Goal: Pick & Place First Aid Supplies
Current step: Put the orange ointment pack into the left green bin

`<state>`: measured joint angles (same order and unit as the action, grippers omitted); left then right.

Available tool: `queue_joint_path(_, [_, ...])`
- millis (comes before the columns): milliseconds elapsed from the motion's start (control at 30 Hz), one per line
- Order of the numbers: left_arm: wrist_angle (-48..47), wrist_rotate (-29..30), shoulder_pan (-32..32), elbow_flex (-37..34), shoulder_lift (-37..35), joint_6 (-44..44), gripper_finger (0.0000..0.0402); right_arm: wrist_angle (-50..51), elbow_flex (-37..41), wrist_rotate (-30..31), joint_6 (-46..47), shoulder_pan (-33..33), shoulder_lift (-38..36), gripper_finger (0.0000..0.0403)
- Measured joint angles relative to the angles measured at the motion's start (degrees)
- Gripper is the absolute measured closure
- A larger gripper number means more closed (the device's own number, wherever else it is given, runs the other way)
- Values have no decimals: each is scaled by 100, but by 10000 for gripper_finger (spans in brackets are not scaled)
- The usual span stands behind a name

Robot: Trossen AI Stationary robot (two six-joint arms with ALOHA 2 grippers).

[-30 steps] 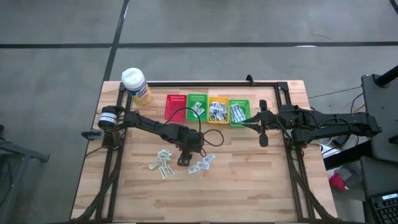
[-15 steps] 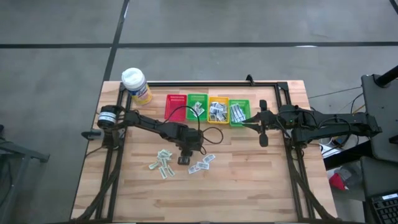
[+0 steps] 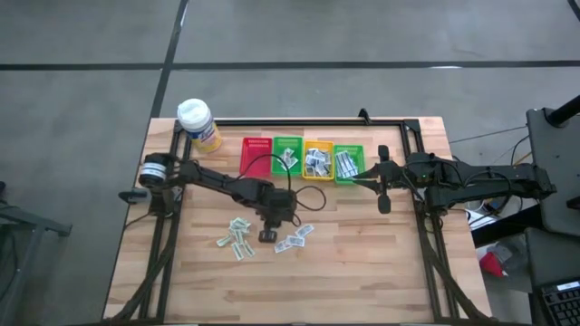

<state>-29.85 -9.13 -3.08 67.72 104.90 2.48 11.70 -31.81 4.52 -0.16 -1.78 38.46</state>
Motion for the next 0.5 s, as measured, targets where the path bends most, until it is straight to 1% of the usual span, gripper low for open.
queue_joint_path(100, [-171,142,15,244,-88,2,394,1,0,-1,8,2,0,351])
queue_joint_path(167, [-311,340,37,431,-118,42,394,0,0,1,0,0,0,351])
queue_joint_path(300, [-585,856,131,872,-243,217,397,0,2,-1,0,0,0,351])
queue_joint_path(500, [-850,1601,467,1560,-398,405,398,0,0,0,1,0,0,351])
